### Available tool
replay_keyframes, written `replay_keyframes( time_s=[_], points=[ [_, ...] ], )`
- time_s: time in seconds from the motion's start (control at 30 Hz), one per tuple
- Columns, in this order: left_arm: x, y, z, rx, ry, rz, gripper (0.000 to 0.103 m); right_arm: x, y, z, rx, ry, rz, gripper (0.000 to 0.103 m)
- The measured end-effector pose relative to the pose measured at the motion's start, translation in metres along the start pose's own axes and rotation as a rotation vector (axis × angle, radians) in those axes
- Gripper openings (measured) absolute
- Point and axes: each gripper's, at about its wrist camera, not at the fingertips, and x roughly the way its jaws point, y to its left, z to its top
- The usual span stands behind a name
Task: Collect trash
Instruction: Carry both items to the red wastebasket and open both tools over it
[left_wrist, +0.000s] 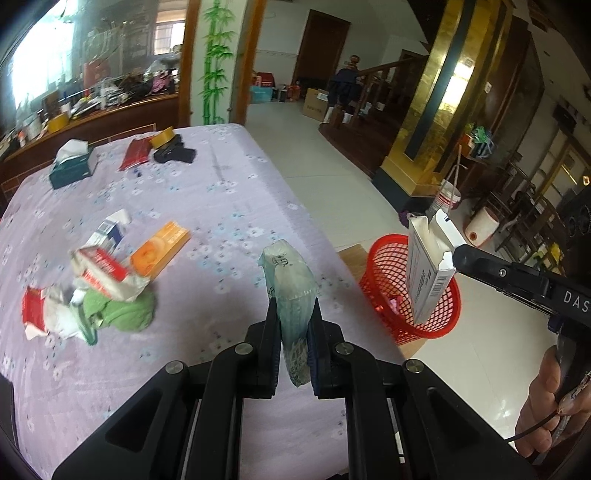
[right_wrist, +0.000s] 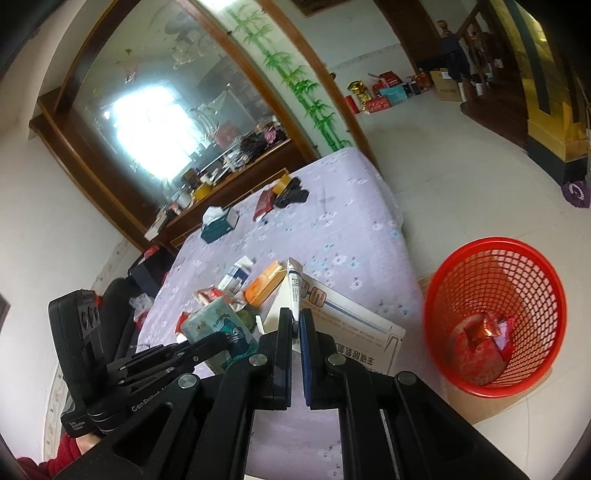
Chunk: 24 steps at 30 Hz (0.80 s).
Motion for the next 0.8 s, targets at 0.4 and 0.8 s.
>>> replay_keyframes(
  time_s=[0.4, 0.8],
  points=[
    [0.030, -0.068, 0.030, 0.112, 0.028, -0.118, 0.012, -0.047, -0.060, 0.017, 0.137, -0.114, -0.077, 0.005],
    [0.085, -0.139, 0.038, 0.176, 0.094, -0.231, 0.012, -0.060, -0.118, 0.029, 0.261, -0.139, -0.132, 0.005]
  ],
)
